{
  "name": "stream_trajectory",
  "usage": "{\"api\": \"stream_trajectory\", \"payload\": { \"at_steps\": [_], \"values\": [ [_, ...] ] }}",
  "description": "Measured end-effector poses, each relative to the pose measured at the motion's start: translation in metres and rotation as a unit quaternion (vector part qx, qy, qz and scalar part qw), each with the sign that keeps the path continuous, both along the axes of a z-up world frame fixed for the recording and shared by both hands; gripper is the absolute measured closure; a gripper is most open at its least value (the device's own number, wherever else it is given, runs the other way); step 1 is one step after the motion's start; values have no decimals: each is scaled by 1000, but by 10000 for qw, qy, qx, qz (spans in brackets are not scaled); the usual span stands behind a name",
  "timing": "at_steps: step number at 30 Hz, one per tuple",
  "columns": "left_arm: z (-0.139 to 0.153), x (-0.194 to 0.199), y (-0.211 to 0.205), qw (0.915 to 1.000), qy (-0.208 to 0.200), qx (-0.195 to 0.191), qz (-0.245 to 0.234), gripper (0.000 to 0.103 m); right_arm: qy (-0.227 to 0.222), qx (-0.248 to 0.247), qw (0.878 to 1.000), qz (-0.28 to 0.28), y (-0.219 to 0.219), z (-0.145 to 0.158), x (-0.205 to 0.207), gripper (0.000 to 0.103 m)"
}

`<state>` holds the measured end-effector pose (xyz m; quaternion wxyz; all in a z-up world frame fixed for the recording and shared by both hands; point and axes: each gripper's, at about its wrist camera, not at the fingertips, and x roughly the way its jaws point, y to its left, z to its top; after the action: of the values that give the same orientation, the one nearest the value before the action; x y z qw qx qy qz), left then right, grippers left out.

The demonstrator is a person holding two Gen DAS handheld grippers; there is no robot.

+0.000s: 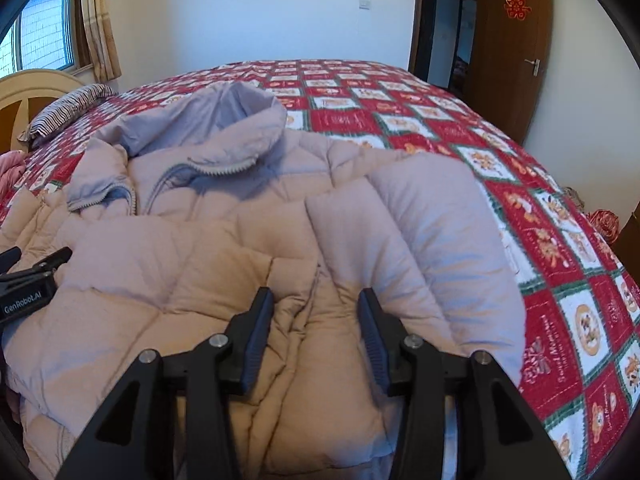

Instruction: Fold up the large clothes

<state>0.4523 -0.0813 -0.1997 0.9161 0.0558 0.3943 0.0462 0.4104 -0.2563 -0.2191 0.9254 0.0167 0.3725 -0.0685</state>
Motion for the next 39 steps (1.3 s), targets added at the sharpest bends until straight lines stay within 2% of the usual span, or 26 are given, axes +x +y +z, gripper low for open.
{"api": "stream_trajectory", "payload": {
  "at_steps": [3,10,14,18,20,22,24,27,32,36,39],
  "values": [
    [-3,1,2,10000,21,-81,32,1,45,40,10000,-2,-2,-3,0,55],
    [-7,4,-1,10000,40,1,58,1,23,25,10000,0,-1,-6,-2,54],
    [-2,3,0,10000,92,-22,19,1,44,-47,10000,4,1,-7,-1,53],
    [29,-11,7,9998,33,-164,-114,1,82,-33,9999,55,1,-6,-2,50],
    [51,-16,12,9989,-155,-282,-333,1,127,73,9997,199,-1,-2,-2,42],
    [70,-13,18,9981,-297,-266,-480,1,249,102,9990,369,-2,6,-2,30],
    [83,2,24,9975,-291,-349,-545,1,259,154,9984,473,-2,17,-2,28],
    [91,37,37,9982,-218,-442,-349,1,140,98,9980,610,-3,39,8,27],
    [77,99,41,9983,185,-502,-218,1,15,45,9989,468,-22,63,52,27],
    [70,132,35,9977,274,-548,-274,1,59,37,9984,568,-32,70,97,27],
    [66,157,20,9971,316,-489,-490,1,138,90,9972,731,-29,73,130,27]
  ]
}}
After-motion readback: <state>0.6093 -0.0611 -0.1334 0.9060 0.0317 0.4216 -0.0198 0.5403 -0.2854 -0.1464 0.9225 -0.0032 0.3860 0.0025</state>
